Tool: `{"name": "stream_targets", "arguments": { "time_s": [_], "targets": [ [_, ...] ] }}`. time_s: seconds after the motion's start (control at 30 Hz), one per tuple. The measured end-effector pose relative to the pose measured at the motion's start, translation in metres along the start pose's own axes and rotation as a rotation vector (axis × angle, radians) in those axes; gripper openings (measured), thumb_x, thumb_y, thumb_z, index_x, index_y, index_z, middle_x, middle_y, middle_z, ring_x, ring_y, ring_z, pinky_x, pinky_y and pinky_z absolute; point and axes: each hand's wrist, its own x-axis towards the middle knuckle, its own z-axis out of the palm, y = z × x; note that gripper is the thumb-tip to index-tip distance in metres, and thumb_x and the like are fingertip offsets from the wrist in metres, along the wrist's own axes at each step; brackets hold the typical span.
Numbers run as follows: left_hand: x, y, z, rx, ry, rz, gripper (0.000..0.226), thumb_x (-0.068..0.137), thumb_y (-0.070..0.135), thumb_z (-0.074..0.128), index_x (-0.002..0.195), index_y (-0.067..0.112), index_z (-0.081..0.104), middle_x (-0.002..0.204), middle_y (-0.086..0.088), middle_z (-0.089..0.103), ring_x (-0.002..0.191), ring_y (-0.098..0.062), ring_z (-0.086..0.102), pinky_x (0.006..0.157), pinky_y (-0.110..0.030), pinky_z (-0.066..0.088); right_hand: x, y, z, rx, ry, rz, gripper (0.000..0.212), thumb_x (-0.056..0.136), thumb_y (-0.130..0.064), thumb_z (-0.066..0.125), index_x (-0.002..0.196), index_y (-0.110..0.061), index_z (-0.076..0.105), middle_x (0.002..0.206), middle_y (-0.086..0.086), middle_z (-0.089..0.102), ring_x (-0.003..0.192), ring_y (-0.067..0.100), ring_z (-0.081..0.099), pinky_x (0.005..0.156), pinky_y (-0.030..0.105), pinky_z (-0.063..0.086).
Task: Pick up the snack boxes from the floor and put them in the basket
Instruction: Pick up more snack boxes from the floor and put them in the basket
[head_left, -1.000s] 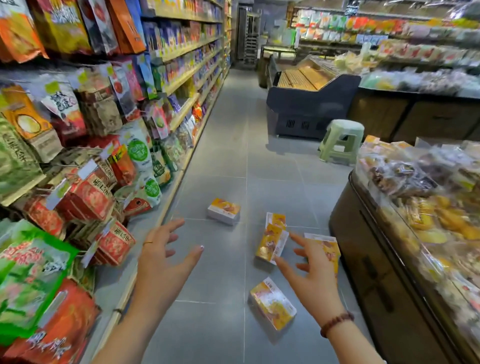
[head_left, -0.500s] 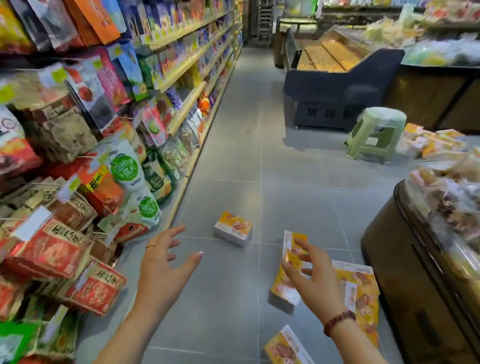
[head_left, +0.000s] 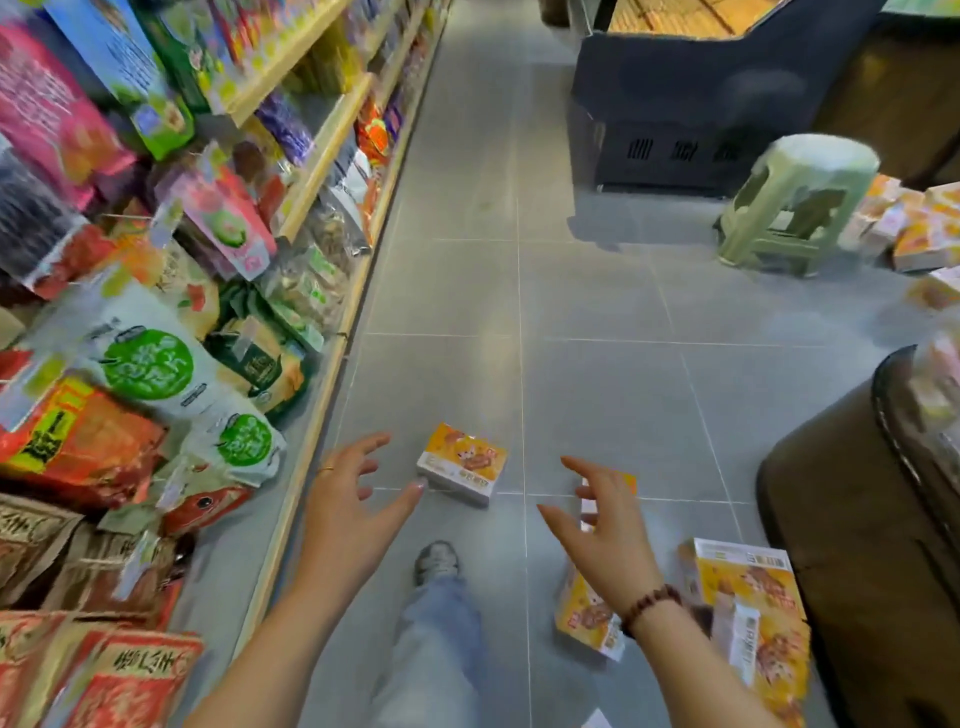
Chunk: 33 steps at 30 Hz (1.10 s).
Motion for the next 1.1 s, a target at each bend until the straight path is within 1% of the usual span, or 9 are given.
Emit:
{"name": "stream_targets", "arguments": {
  "time_s": [0.13, 0.23, 0.5, 0.6, 0.73, 0.8, 0.9, 0.97, 1.1],
  "targets": [
    [0.102, -0.031, 0.022, 0.033, -0.078, -0.057, 0.052, 0.070, 0.017, 0.079, 0.115, 0.030, 0.054, 0.112, 0.002, 0.049, 0.102, -0.012, 0.055, 0.085, -0.034, 0.049, 0.092, 0.012, 0.035, -0.094, -0.026, 0.076, 0.051, 0.080, -0.028, 0.071, 0.125, -0.032, 0.048, 0.117, -0.008, 0.045, 0.098, 0.004, 0.050, 0.086, 0.026, 0.046],
    [0.176, -0.060, 0.043, 0.093, -0.145, -0.097, 0.053, 0.070, 0.015, 0.079, 0.115, 0.030, 0.054, 0.112, 0.002, 0.047, 0.102, -0.014, 0.055, 0.086, -0.034, 0.048, 0.154, 0.029, 0.063, -0.096, -0.068, 0.172, 0.050, 0.080, -0.030, 0.070, 0.125, -0.034, 0.047, 0.116, -0.012, 0.044, 0.105, 0.008, 0.052, 0.090, 0.034, 0.048],
    [0.309, -0.218, 0.166, 0.197, -0.234, -0.181, 0.053, 0.072, 0.020, 0.078, 0.119, 0.028, 0.054, 0.116, 0.004, 0.046, 0.100, -0.009, 0.051, 0.085, -0.025, 0.043, 0.288, 0.157, 0.153, -0.162, -0.196, 0.302, 0.054, 0.082, -0.025, 0.069, 0.131, -0.025, 0.047, 0.125, -0.001, 0.047, 0.115, 0.017, 0.050, 0.097, 0.037, 0.044],
    [0.331, -0.311, 0.231, 0.210, -0.302, -0.214, 0.058, 0.070, 0.019, 0.079, 0.121, 0.026, 0.053, 0.117, 0.004, 0.044, 0.104, -0.012, 0.051, 0.088, -0.029, 0.045, 0.327, 0.234, 0.208, -0.129, -0.215, 0.400, 0.058, 0.082, -0.024, 0.068, 0.134, -0.025, 0.043, 0.131, 0.002, 0.042, 0.121, 0.020, 0.046, 0.102, 0.039, 0.041],
    [0.351, -0.431, 0.302, 0.340, -0.434, -0.187, 0.066, 0.067, 0.025, 0.081, 0.127, 0.021, 0.051, 0.123, -0.003, 0.044, 0.117, -0.018, 0.044, 0.098, -0.024, 0.035, 0.375, 0.336, 0.284, -0.159, -0.233, 0.418, 0.070, 0.080, -0.026, 0.071, 0.140, -0.024, 0.035, 0.138, 0.008, 0.034, 0.129, 0.021, 0.036, 0.105, 0.022, 0.027],
    [0.357, -0.477, 0.328, 0.404, -0.484, -0.156, 0.073, 0.063, 0.033, 0.079, 0.128, 0.018, 0.051, 0.128, -0.012, 0.044, 0.121, -0.021, 0.041, 0.098, -0.016, 0.027, 0.390, 0.383, 0.315, -0.194, -0.260, 0.454, 0.078, 0.077, -0.030, 0.073, 0.143, -0.026, 0.030, 0.146, 0.012, 0.024, 0.136, 0.024, 0.028, 0.110, 0.028, 0.025],
    [0.361, -0.534, 0.353, 0.468, -0.528, -0.182, 0.083, 0.059, 0.035, 0.084, 0.133, 0.023, 0.048, 0.135, -0.016, 0.037, 0.129, -0.025, 0.035, 0.105, -0.021, 0.025, 0.399, 0.439, 0.360, -0.200, -0.294, 0.530, 0.094, 0.071, -0.043, 0.075, 0.146, -0.035, 0.018, 0.154, 0.011, 0.007, 0.140, 0.029, 0.021, 0.111, 0.033, 0.026],
    [0.361, -0.563, 0.362, 0.488, -0.538, -0.193, 0.093, 0.053, 0.044, 0.084, 0.136, 0.030, 0.044, 0.140, -0.015, 0.030, 0.133, -0.024, 0.031, 0.107, -0.022, 0.023, 0.398, 0.463, 0.381, -0.253, -0.344, 0.528, 0.103, 0.067, -0.052, 0.075, 0.146, -0.041, 0.009, 0.156, 0.011, 0.002, 0.140, 0.030, 0.021, 0.106, 0.026, 0.027],
    [0.358, -0.594, 0.368, 0.458, -0.538, -0.233, 0.102, 0.057, 0.039, 0.086, 0.141, 0.041, 0.029, 0.146, -0.010, 0.023, 0.131, -0.010, 0.028, 0.103, -0.016, 0.020, 0.391, 0.483, 0.403, -0.129, -0.326, 0.599, 0.119, 0.062, -0.042, 0.083, 0.142, -0.050, -0.004, 0.150, 0.016, 0.013, 0.129, 0.032, 0.041, 0.098, 0.037, 0.041]
  ]
}}
